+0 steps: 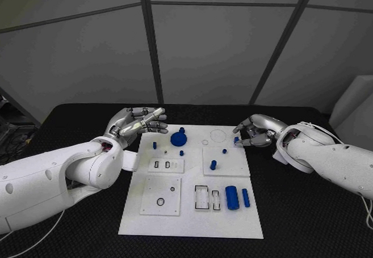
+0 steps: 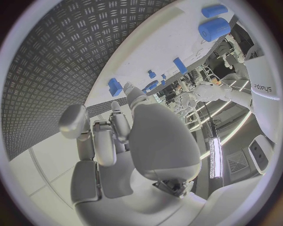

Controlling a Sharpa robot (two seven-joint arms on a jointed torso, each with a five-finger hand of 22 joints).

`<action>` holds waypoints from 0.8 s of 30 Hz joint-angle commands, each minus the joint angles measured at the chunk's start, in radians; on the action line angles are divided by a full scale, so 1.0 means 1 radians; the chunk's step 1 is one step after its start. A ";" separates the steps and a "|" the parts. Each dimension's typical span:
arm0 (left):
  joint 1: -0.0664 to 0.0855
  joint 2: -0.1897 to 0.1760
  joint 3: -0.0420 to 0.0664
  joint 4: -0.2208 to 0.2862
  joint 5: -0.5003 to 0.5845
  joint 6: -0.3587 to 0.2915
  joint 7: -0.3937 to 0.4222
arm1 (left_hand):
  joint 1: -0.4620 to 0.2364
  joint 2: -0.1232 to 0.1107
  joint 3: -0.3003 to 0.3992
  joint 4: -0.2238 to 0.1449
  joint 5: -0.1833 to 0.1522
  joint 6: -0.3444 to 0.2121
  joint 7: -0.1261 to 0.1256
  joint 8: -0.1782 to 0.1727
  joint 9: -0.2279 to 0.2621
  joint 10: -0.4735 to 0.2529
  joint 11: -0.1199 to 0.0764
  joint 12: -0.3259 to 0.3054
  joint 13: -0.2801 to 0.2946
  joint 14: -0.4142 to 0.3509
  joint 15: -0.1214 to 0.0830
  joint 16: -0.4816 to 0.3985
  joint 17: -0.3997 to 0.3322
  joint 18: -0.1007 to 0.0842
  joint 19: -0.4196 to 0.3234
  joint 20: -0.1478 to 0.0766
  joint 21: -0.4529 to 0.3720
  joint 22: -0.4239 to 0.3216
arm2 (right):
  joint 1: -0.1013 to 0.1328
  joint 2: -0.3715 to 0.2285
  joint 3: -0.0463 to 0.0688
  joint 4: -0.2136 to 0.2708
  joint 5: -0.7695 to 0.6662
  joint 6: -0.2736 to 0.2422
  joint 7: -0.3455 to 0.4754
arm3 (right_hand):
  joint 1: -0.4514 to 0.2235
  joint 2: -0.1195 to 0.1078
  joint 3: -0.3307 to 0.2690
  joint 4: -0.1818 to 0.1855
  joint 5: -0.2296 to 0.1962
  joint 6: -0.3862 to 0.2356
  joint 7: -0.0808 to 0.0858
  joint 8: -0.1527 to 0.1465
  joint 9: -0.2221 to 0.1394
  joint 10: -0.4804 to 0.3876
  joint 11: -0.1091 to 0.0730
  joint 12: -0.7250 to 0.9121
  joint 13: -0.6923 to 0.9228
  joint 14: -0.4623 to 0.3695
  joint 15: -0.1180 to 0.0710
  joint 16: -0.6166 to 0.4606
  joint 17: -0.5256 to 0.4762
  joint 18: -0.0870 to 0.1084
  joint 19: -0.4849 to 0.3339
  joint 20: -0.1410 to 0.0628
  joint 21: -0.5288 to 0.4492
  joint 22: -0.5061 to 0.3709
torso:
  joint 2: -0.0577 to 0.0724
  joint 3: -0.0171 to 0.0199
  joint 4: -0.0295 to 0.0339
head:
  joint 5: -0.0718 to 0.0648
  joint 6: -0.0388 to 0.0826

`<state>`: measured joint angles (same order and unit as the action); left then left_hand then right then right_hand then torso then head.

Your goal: Assemble the parts on the task board

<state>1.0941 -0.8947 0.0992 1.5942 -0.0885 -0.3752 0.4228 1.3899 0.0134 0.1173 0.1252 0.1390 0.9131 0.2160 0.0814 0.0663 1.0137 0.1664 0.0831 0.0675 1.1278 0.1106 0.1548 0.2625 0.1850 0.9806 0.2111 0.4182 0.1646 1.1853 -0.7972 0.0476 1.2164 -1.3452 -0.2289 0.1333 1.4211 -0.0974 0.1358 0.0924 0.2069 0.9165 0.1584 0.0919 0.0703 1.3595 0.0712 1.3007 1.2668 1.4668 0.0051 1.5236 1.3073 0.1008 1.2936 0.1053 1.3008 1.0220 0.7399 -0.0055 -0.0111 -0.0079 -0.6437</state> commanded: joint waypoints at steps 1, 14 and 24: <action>0.001 0.000 0.001 0.000 -0.006 0.013 0.010 | 0.005 0.003 0.006 -0.003 -0.002 0.009 0.001 -0.003 0.001 0.008 -0.001 -0.003 0.001 -0.002 -0.001 -0.007 0.001 -0.004 -0.007 -0.002 0.005 0.002 | 0.001 0.002 0.001 -0.003 -0.024 0.028 -0.007 | 0.004 0.004 -0.002 -0.003 0.006 0.012 0.000 0.001 0.001 -0.002 -0.001 0.000 0.001 0.077 -0.009 -0.005 0.145 0.002 -0.006 -0.002 -0.002 0.002 | 0.000 -0.0005 0.0001 | 0.001 -0.003; 0.001 -0.001 0.001 -0.001 -0.006 0.012 0.009 | 0.005 0.003 0.006 -0.003 -0.002 0.009 0.002 -0.003 0.001 0.008 -0.001 -0.003 0.001 -0.002 -0.001 -0.007 0.001 -0.004 -0.007 -0.002 0.005 0.002 | -0.002 0.012 0.001 -0.019 -0.041 0.042 -0.021 | 0.000 0.018 -0.005 -0.003 0.008 0.045 -0.002 0.012 0.005 0.003 -0.003 0.006 0.008 0.078 -0.011 -0.003 0.148 0.002 -0.003 -0.003 -0.002 0.004 | -0.001 -0.0008 0.0005 | 0.000 -0.010; 0.001 -0.001 0.001 0.000 -0.006 0.011 0.009 | 0.005 0.003 0.007 -0.004 -0.002 0.009 0.002 -0.003 0.000 0.008 -0.001 -0.003 0.001 -0.002 -0.002 -0.007 0.002 -0.004 -0.007 -0.002 0.005 0.002 | -0.004 0.022 0.001 -0.032 -0.049 0.039 -0.032 | 0.000 0.029 -0.001 -0.005 0.006 0.064 -0.004 0.017 0.006 0.007 -0.005 0.010 0.013 0.079 -0.012 -0.002 0.153 0.001 0.000 -0.005 0.000 0.009 | -0.001 -0.0001 0.0006 | 0.002 -0.009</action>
<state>1.0938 -0.8960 0.0992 1.5927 -0.0886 -0.3744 0.4228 1.3899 0.0134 0.1200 0.1226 0.1389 0.9167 0.2196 0.0814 0.0663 1.0136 0.1665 0.0831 0.0675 1.1278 0.1106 0.1509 0.2635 0.1850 0.9806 0.2111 0.4182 0.1653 1.1798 -0.7767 0.0479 1.1853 -1.3828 -0.1962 0.1092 1.4184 -0.0757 0.1358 0.0924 0.2114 0.9758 0.1543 0.1037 0.0753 1.3631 0.0676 1.3048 1.2789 1.4668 -0.0021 1.5236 1.3080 0.1009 1.2936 0.1054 1.3008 1.0301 0.7388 -0.0061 -0.0101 -0.0074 -0.6528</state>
